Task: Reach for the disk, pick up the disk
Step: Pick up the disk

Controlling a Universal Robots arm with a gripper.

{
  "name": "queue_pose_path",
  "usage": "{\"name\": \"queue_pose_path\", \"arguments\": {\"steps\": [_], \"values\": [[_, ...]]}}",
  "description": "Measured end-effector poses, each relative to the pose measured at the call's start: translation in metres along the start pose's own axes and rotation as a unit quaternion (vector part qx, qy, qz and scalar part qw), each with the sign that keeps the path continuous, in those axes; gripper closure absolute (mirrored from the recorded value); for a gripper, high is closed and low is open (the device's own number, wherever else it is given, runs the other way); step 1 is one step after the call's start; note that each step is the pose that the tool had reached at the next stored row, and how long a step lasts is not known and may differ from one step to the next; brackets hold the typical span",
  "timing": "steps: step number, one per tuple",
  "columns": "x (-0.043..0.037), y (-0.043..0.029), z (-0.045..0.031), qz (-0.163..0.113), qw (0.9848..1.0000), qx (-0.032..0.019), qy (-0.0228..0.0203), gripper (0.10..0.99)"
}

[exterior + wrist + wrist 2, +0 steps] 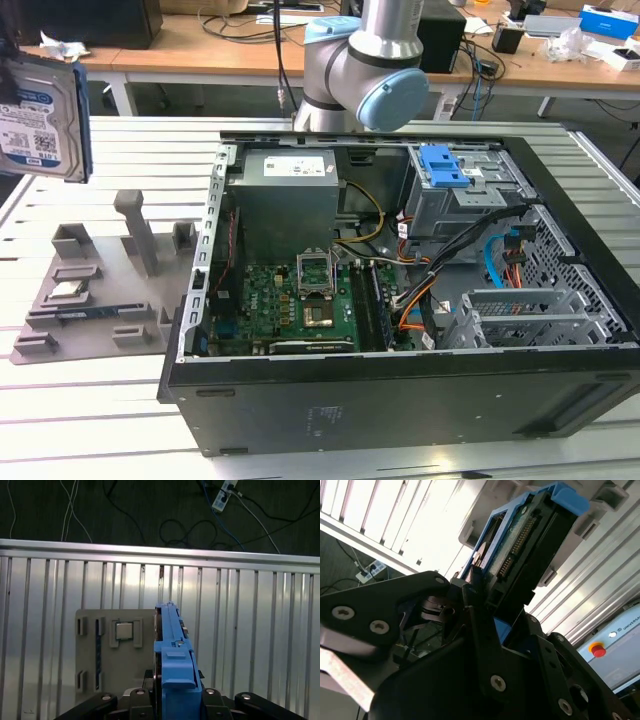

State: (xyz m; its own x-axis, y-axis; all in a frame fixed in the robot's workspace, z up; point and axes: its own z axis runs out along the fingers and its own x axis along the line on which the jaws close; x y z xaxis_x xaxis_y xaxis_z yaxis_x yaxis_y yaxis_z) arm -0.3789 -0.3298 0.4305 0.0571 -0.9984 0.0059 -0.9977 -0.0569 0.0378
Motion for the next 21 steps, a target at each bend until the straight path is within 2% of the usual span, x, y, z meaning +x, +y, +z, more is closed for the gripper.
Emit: {"name": "queue_pose_path", "arguments": {"steps": [10,12,16,21], "values": [[0.0001,0.0007,-0.0194,0.000,1.0000,0.0000,0.0000,0.722],[0.0003,0.0015,-0.0430,0.000,1.0000,-0.0001,0.0000,0.722],[0.0003,0.0019,-0.0527,0.000,1.0000,-0.0001,0.0000,0.722],[0.0004,0.0024,-0.0692,0.000,1.0000,-0.0002,0.0000,0.722]]}}
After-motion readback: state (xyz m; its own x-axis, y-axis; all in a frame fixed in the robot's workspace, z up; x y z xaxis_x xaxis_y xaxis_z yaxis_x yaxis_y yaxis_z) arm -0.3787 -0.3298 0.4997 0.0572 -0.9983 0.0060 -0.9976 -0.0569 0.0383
